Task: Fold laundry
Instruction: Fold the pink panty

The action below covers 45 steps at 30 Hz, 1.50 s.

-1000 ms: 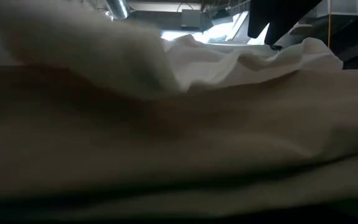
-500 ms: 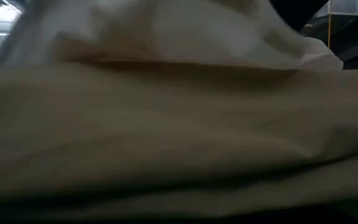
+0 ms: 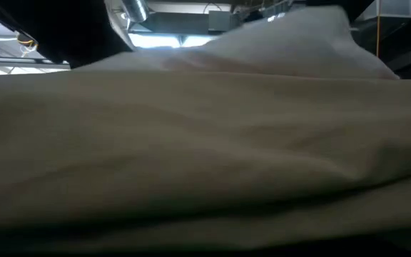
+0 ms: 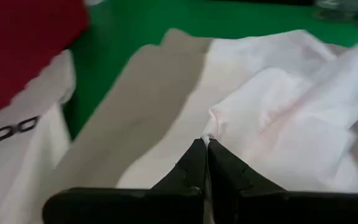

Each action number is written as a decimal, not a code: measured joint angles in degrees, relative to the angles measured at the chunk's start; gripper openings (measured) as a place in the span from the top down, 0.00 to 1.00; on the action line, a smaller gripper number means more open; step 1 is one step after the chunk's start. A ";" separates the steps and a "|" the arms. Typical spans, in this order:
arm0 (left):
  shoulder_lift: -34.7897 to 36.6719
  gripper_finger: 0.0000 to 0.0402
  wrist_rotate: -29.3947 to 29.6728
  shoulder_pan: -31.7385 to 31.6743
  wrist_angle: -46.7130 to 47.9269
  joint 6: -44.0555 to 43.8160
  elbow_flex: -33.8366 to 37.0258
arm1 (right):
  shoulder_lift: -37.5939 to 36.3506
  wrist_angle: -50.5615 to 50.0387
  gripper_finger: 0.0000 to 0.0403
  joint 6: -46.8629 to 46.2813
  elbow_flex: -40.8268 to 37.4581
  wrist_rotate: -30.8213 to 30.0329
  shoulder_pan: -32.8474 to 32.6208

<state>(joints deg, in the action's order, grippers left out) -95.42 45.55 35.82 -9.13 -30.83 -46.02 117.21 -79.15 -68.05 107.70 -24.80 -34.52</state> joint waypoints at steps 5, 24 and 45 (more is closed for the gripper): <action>0.00 1.00 0.46 -1.33 4.52 -4.47 0.00 | 0.00 0.04 0.54 3.29 0.00 0.00 0.00; 0.00 0.78 -1.09 -3.18 9.67 -5.46 0.00 | 0.00 2.53 0.54 5.55 0.00 1.97 0.02; 8.93 0.63 -5.61 -2.87 9.45 -2.97 0.00 | -0.04 2.77 0.54 21.13 -9.33 10.17 4.35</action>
<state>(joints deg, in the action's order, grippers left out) -86.49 39.94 32.95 0.32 -33.80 -46.02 117.16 -76.38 -46.92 98.37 -14.63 -30.17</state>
